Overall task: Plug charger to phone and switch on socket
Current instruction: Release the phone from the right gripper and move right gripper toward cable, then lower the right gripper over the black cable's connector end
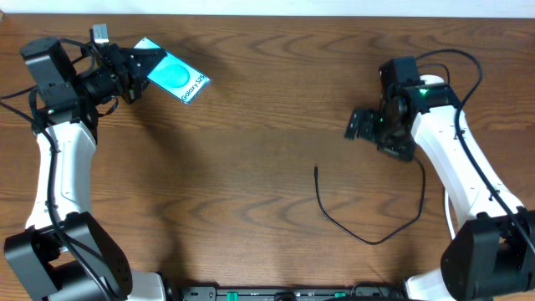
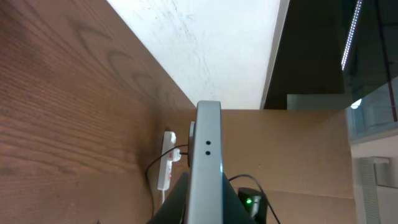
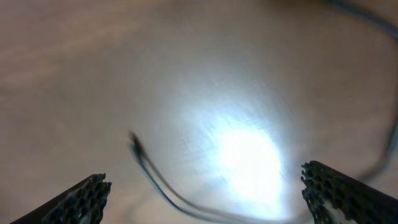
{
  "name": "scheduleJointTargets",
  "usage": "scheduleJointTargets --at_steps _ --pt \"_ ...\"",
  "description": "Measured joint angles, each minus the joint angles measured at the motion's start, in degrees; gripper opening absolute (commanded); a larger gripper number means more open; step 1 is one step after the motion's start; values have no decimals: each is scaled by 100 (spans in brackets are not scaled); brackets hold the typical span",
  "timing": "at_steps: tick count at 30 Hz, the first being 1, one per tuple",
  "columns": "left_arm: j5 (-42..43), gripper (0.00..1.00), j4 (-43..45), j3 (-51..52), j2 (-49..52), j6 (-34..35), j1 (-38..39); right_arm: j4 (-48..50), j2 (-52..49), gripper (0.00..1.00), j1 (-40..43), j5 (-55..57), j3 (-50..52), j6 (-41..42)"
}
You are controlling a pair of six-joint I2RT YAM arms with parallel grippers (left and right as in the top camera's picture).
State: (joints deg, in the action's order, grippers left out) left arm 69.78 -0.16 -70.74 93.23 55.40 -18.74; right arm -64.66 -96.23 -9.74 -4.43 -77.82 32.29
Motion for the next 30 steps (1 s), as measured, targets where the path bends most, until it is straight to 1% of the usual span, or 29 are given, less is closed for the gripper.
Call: scheduleJointTargets --at_steps 4,11,14,18,22,30 --pt "9 7 0 0 0 0 0 -372 -46 98 -70 35 2 -330" --pt "17 7 -28 0 0 -9 0 -592 -105 99 -337 0 2 -1106" --pt "20 7 -243 0 0 -116 0 -601 -280 98 -411 -42 0 -1296" --pt "20 7 -437 0 0 -299 0 -555 -693 97 -544 -133 0 -1421" --pt "20 7 -450 0 0 -411 0 -426 -1034 95 -684 -201 0 -1502" --pt "20 7 -455 0 0 -503 0 -83 -1403 93 -1025 -485 0 -1541"
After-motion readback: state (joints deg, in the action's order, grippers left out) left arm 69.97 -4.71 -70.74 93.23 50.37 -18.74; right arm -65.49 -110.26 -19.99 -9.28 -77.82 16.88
